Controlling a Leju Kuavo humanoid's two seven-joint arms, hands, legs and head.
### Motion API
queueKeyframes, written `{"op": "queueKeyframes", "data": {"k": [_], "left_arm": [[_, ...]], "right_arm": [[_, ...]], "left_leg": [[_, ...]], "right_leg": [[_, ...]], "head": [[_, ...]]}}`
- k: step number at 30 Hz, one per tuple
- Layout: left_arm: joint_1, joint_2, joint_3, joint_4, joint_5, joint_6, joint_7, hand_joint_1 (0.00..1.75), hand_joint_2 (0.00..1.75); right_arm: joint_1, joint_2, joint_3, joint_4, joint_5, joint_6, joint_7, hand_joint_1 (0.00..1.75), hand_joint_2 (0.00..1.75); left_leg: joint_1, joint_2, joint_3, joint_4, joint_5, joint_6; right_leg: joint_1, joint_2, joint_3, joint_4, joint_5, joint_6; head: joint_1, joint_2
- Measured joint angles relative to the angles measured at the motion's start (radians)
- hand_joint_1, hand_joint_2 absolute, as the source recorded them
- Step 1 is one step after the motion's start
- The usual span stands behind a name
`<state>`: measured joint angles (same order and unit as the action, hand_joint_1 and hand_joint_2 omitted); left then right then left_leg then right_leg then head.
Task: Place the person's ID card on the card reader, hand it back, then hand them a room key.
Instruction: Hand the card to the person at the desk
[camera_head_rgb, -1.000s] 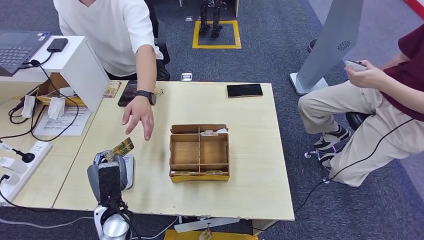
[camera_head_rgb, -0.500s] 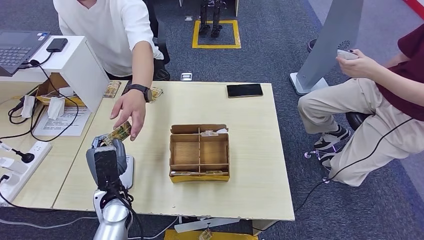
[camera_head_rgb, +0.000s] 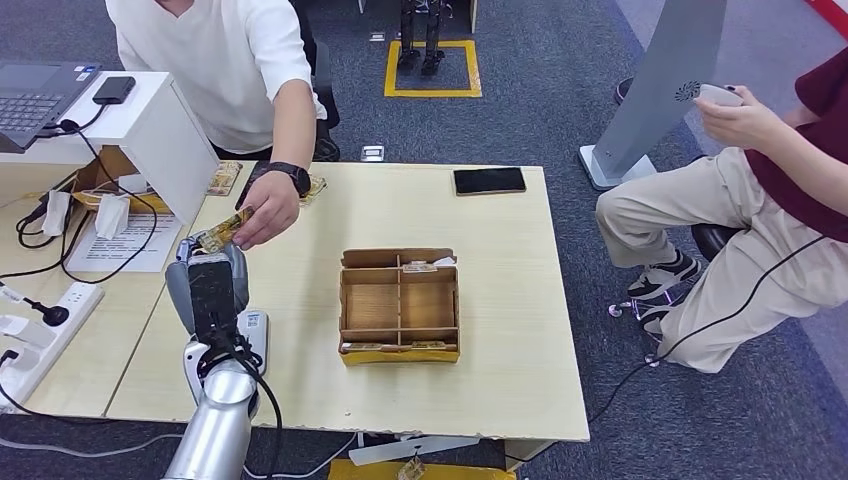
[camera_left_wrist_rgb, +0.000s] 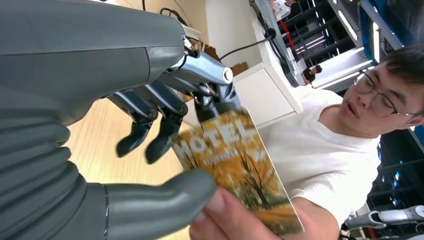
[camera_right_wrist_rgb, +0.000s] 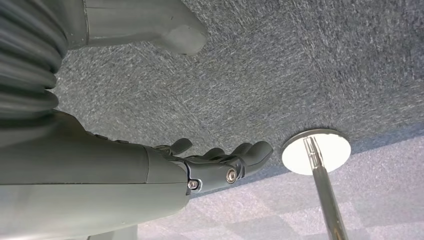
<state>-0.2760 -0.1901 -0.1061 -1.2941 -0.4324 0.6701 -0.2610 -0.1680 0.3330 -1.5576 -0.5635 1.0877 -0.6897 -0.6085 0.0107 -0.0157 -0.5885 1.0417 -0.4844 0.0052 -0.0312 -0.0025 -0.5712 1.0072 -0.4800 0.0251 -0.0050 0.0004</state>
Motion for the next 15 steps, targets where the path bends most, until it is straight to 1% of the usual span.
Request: {"op": "queueKeyframes", "data": {"k": [6,15], "left_arm": [[-0.006,0.002,-0.023,0.002,0.001,0.011,-0.007,0.00,1.75],[0.016,0.007,-0.043,-0.056,0.014,0.024,-0.026,0.00,1.75]], "right_arm": [[-0.001,0.000,0.000,0.003,-0.013,0.000,0.000,0.00,1.75],[0.000,0.000,0.000,0.004,-0.033,0.000,-0.001,0.00,1.75]], "left_leg": [[0.000,0.000,0.000,0.000,0.000,0.000],[0.000,0.000,0.000,0.000,0.000,0.000]], "right_leg": [[0.000,0.000,0.000,0.000,0.000,0.000],[0.000,0.000,0.000,0.000,0.000,0.000]], "head": [[0.000,0.000],[0.000,0.000]]}}
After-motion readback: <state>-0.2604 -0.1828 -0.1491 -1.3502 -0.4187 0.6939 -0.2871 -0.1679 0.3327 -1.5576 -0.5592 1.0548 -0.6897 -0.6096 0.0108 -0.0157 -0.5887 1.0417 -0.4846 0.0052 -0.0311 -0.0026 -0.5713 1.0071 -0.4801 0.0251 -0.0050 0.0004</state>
